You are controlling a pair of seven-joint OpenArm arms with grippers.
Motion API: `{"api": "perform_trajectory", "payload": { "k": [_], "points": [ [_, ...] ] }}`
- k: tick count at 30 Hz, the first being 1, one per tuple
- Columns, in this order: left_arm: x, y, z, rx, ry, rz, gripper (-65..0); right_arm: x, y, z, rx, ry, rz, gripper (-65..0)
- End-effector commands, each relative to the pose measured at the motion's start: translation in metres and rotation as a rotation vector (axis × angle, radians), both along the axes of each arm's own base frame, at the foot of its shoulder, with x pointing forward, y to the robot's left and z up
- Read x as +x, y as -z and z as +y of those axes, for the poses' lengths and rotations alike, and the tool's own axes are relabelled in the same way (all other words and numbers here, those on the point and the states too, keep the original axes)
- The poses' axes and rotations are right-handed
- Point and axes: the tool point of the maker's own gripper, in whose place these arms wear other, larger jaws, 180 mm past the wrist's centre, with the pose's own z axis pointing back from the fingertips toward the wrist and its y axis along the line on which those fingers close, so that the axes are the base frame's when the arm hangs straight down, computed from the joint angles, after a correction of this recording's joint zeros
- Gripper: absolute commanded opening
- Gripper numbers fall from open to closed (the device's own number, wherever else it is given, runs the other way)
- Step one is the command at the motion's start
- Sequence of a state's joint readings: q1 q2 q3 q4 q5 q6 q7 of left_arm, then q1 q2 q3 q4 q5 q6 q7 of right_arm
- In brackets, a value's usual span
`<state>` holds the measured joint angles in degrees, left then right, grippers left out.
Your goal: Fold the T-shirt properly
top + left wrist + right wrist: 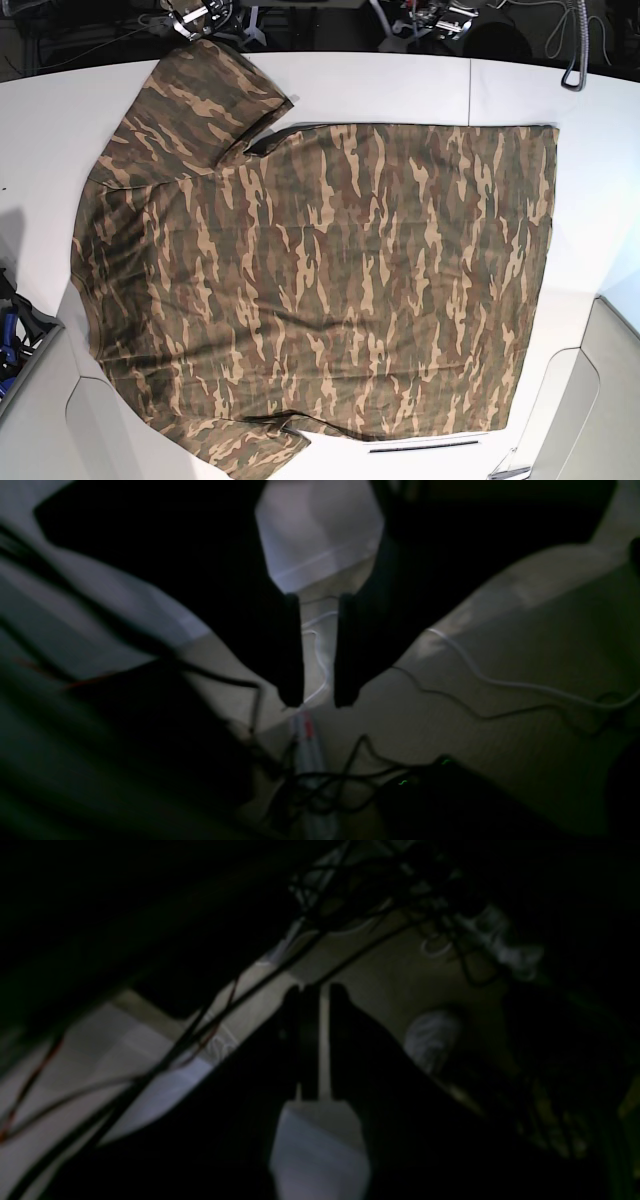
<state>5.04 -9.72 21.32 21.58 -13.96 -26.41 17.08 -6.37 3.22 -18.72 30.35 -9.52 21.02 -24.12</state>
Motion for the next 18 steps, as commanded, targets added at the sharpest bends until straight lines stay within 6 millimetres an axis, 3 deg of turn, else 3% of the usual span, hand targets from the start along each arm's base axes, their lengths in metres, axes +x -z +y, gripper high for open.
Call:
{"api": "perform_trajectory", "payload": {
  "k": [1, 8, 14, 18],
  "points": [
    [-0.008, -0.002, 0.006, -0.002, 0.005, 0.008, -52.4, -0.006, -0.001, -0.003, 0.004, 0.011, 0.012, -62.2],
    [-0.044, -0.017, 0.037, 0.038, 0.051, -0.028, -52.4, -0.033, -0.015, -0.017, 0.047, 0.058, 0.033, -62.2],
    [-0.057, -0.044, 0.067, 0.089, 0.011, -0.075, -52.4, -0.077, -0.050, -0.034, 0.116, 0.061, 0.165, -62.2],
    [-0.063, -0.069, 0.076, 0.061, -0.056, -0.110, -52.3, -0.088, -0.076, -0.047, 0.139, 0.070, 0.179, -62.2]
  ]
}}
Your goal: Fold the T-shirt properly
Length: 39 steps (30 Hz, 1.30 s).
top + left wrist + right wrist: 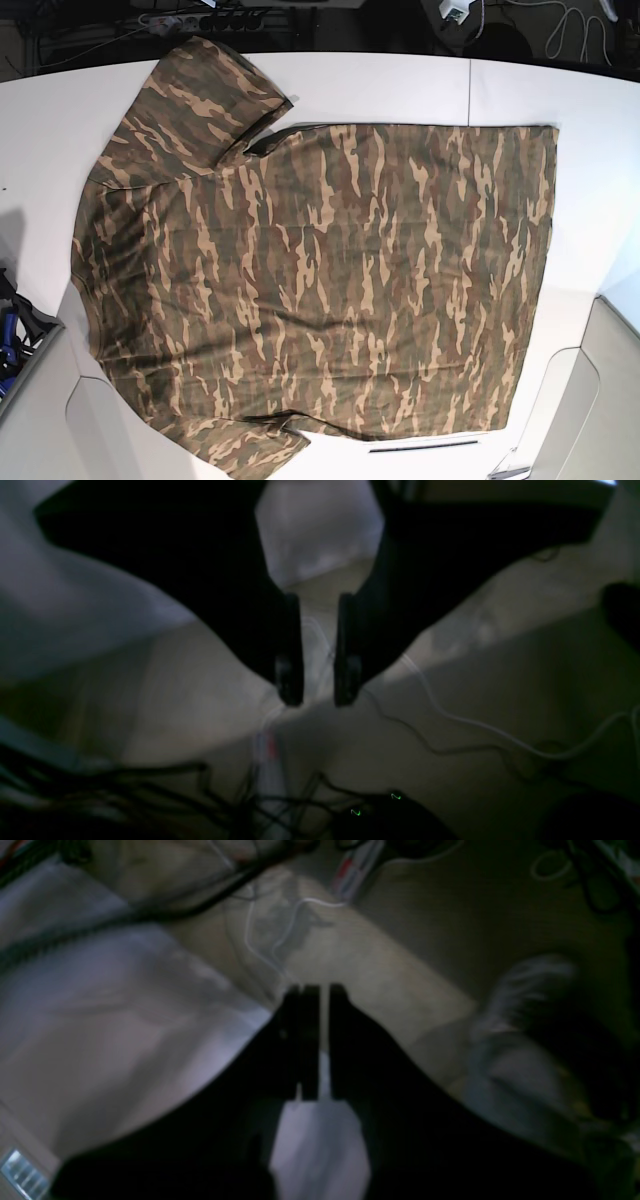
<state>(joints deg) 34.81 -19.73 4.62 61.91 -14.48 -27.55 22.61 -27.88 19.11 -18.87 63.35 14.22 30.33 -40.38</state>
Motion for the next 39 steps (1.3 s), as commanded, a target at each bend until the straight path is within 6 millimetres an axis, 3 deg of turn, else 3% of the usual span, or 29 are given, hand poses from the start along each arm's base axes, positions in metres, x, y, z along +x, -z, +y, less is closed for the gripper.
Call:
{"api": "perform_trajectory", "payload": {
  "k": [1, 7, 12, 19, 25, 30, 34, 36, 39],
  "points": [
    [-0.009, -0.008, 0.008, 0.005, -0.005, 0.000, -52.3, -0.001, -0.008, -0.005, 0.012, -0.007, -0.008, -62.2],
    [-0.001, -0.050, 0.040, 0.066, -0.067, -0.100, -52.2, 0.014, -0.049, 0.001, 0.102, 0.013, -0.120, -62.2],
    [0.020, -0.089, 0.042, 0.000, -0.104, -0.159, -43.5, 0.060, -0.087, 0.008, 0.161, 0.117, -0.241, -62.2],
    [0.069, -0.137, 0.055, -0.022, -0.153, -0.276, -42.2, 0.132, -0.142, 0.003, 0.239, 0.251, -0.415, -58.9],
    [0.112, -0.182, 0.071, -0.002, -0.180, -0.432, -42.2, 0.187, -0.173, -0.022, 0.240, 0.339, -0.588, -42.7],
    [0.137, -0.213, 0.078, 0.004, -0.190, -0.547, -42.1, 0.214, -0.184, -0.057, 0.165, 0.403, -0.682, -40.5],
    [0.152, -0.226, 0.080, 0.002, -0.186, -0.604, -38.1, 0.229, -0.191, -0.083, 0.107, 0.457, -0.736, -40.0],
    [0.158, -0.228, 0.081, 0.003, -0.182, -0.621, -33.1, 0.233, -0.193, -0.093, 0.083, 0.485, -0.753, -36.1],
    [0.170, -0.232, 0.081, 0.000, -0.182, -0.655, -31.8, 0.233, -0.194, -0.099, 0.068, 0.494, -0.759, -30.5]
  ]
}}
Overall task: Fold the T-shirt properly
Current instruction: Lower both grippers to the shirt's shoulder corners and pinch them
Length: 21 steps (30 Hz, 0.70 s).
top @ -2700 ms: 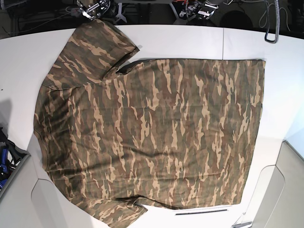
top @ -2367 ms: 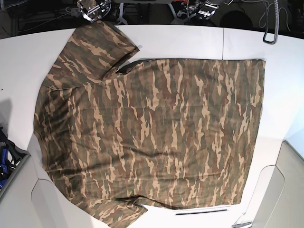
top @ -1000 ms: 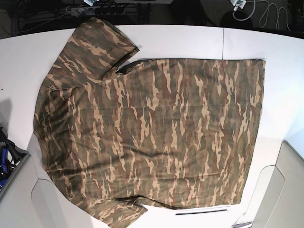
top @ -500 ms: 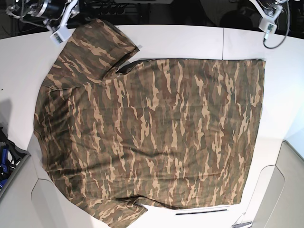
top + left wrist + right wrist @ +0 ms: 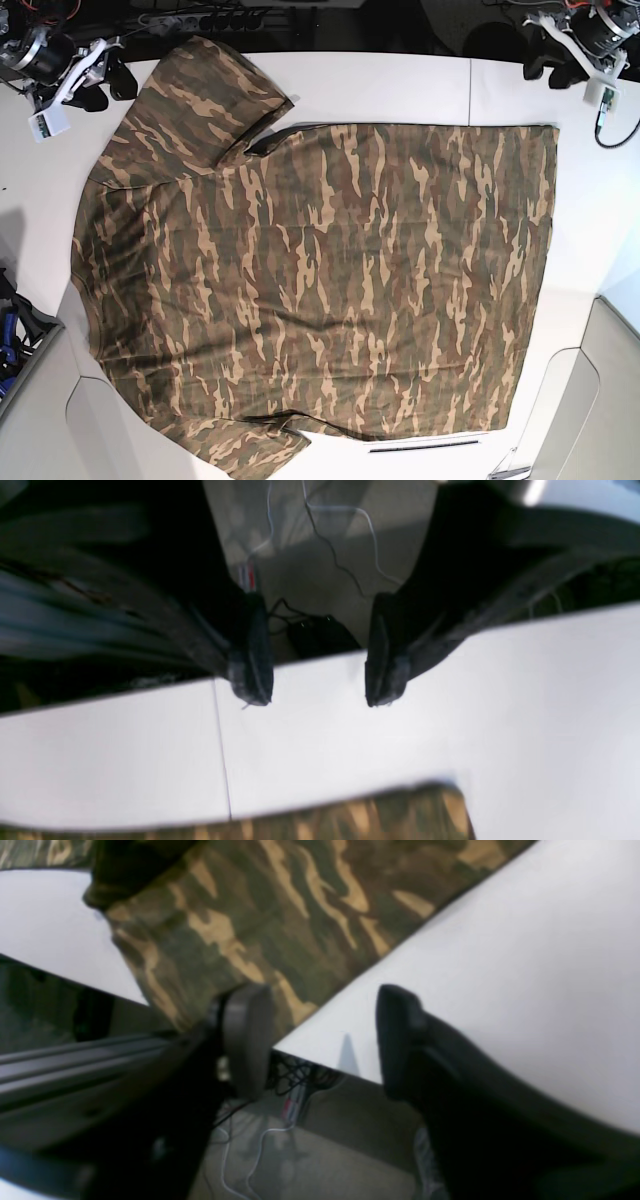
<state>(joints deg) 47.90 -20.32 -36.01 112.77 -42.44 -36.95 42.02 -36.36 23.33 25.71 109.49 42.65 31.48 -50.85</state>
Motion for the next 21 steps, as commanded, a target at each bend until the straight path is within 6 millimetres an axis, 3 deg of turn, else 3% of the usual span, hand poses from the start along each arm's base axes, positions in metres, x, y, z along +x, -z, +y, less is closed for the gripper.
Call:
{"api": "perform_trajectory", "payload": {
  "k": [1, 10, 13, 18, 21],
  "points": [
    [0.009, -0.010, 0.000, 0.003, 0.015, -0.045, -31.8, 0.005, -0.007, -0.001, 0.006, 0.001, -0.027, -30.1],
    [0.046, -0.015, 0.018, -0.027, -0.055, -0.130, -30.6, 0.001, 0.005, -0.005, 0.032, 0.044, -0.013, -30.1],
    [0.053, -0.007, 0.033, -0.034, -0.089, -0.124, -25.4, 0.001, 0.016, -0.013, 0.040, 0.076, 0.011, -30.1],
    [0.063, 0.006, 0.054, -0.077, -0.162, -0.119, -25.4, 0.008, 0.031, -0.022, 0.071, 0.119, 0.033, -30.1],
    [0.067, 0.014, 0.059, -0.124, -0.201, -0.117, -25.4, 0.011, 0.034, -0.018, 0.135, 0.139, 0.062, -30.1]
  ]
}}
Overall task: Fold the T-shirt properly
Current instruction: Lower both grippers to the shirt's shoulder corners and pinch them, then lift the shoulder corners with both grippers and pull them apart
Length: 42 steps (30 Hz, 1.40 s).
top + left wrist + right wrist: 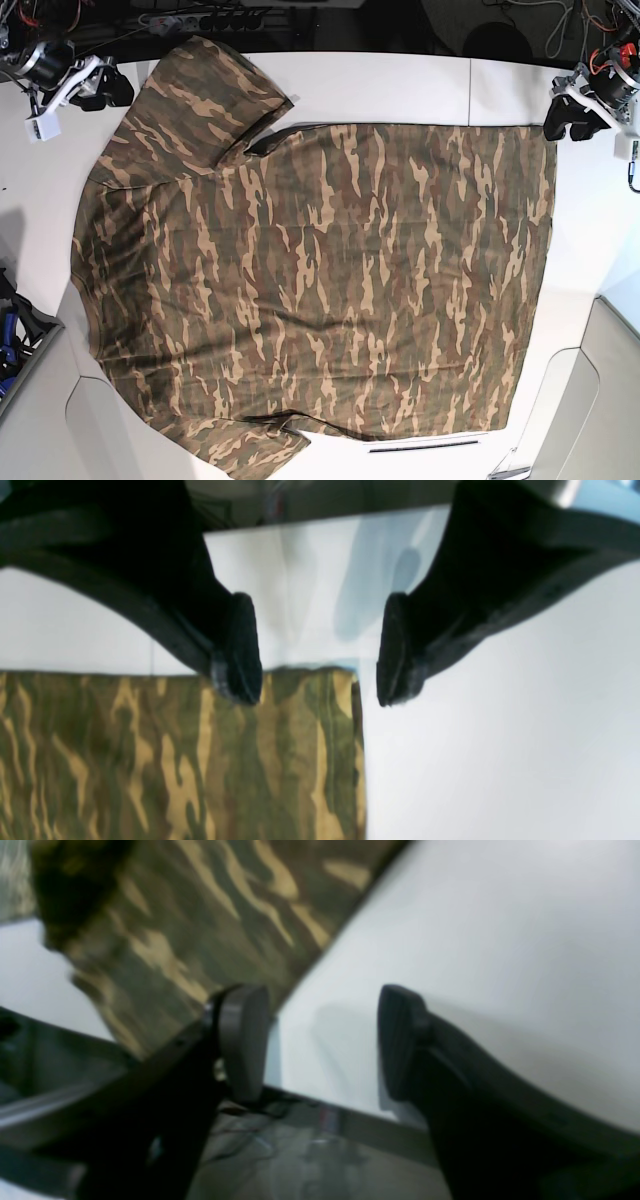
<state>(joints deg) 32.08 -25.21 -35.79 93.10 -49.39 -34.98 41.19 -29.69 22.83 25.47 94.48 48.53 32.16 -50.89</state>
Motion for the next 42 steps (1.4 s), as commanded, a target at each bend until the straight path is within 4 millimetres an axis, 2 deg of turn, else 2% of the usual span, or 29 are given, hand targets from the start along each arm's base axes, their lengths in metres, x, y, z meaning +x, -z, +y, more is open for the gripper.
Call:
{"api": "perform_trajectory", "payload": {
  "k": [1, 4, 10, 14, 21, 27, 29, 33, 36, 37, 42],
  "points": [
    [0.006, -0.007, 0.005, 0.004, 0.006, -0.022, -25.4, 0.004, -0.005, 0.000, 0.014, -0.004, -0.010, -30.1],
    [0.006, 0.004, 0.004, -0.018, 0.003, 0.000, -25.4, 0.006, -0.004, 0.012, 0.061, -0.009, -0.012, -30.1],
    [0.006, 0.022, -0.028, -0.067, 0.078, 0.041, -25.4, 0.002, 0.000, 0.037, 0.147, 0.027, -0.012, -30.1],
    [0.012, 0.025, -0.040, -0.074, 0.111, 0.041, -25.4, 0.000, 0.002, 0.048, 0.178, 0.041, -0.007, -30.1],
    [0.027, 0.023, -0.024, 0.004, 0.066, 0.028, -25.4, -0.002, 0.004, 0.061, 0.213, 0.046, 0.001, -30.1],
    [0.030, 0.021, -0.024, 0.004, 0.064, 0.014, -25.7, -0.003, 0.005, 0.068, 0.224, 0.031, 0.006, -30.8],
    [0.030, 0.021, -0.024, 0.004, 0.064, 0.013, -30.3, -0.005, 0.006, 0.076, 0.236, 0.011, 0.015, -35.4],
    [0.030, 0.020, -0.024, 0.005, 0.064, 0.010, -49.3, -0.005, 0.007, 0.091, 0.255, -0.020, 0.009, -52.0],
    [0.033, 0.018, -0.023, 0.007, 0.059, -0.010, -59.5, 0.000, 0.011, 0.087, 0.208, -0.022, -0.011, -65.0],
    [0.033, 0.017, -0.023, 0.007, 0.058, -0.013, -64.4, 0.000, 0.012, 0.085, 0.191, -0.026, -0.011, -65.0],
    [0.034, 0.014, -0.027, 0.010, 0.099, -0.028, -65.0, 0.001, 0.012, 0.084, 0.182, -0.039, -0.002, -65.0]
  ]
}}
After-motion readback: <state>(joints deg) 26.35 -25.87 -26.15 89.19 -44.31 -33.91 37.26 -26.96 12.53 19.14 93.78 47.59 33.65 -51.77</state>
